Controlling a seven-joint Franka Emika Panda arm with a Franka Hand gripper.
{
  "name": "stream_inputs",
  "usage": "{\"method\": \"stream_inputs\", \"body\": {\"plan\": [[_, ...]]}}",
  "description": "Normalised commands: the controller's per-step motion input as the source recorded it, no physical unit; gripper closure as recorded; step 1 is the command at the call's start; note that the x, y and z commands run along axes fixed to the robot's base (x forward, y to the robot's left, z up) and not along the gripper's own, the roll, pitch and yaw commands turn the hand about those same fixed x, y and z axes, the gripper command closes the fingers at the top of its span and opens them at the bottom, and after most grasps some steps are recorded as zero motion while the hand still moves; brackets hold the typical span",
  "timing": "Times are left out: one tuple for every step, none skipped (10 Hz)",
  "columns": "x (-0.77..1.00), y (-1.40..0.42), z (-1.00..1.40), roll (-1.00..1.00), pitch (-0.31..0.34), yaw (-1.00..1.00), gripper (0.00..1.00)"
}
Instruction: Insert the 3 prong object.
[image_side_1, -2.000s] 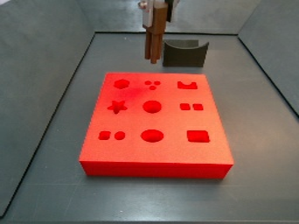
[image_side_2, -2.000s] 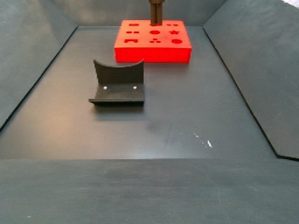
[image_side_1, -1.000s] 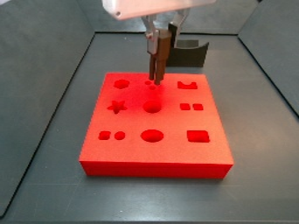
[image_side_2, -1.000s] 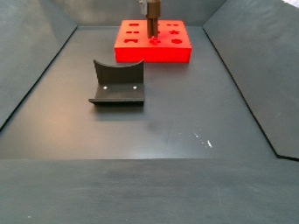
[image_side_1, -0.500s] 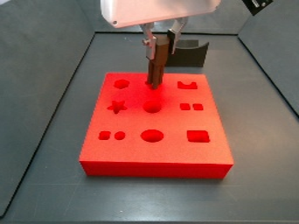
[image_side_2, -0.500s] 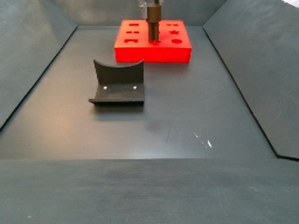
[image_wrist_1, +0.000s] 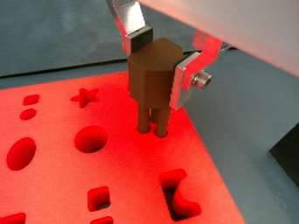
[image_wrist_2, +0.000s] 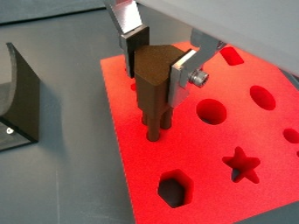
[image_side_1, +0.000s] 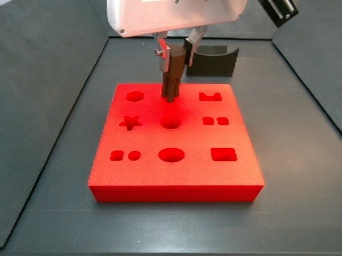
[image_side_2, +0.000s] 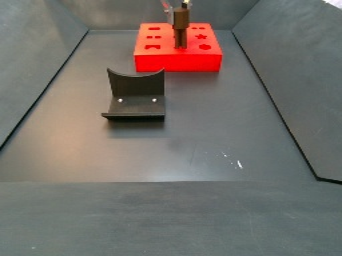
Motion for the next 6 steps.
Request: {"method": "stream_inputs", "body": {"plan": [[0.00, 0.00, -0.32, 0.00, -0.019, 0.00, 1.00], [0.09, -0.04, -0.43, 0.00, 0.000, 0.00, 1.00], [0.10, -0.05, -0.59, 0.00, 0.003, -0.02, 1.00], [0.11, 0.00, -0.67, 0.00, 0.027, -0.02, 1.00], [0.12, -0.01, -0.66, 0.00, 0.049, -0.01, 1.00], [0.09, -0.01, -0.59, 0.00, 0.051, -0.01, 1.00]]}}
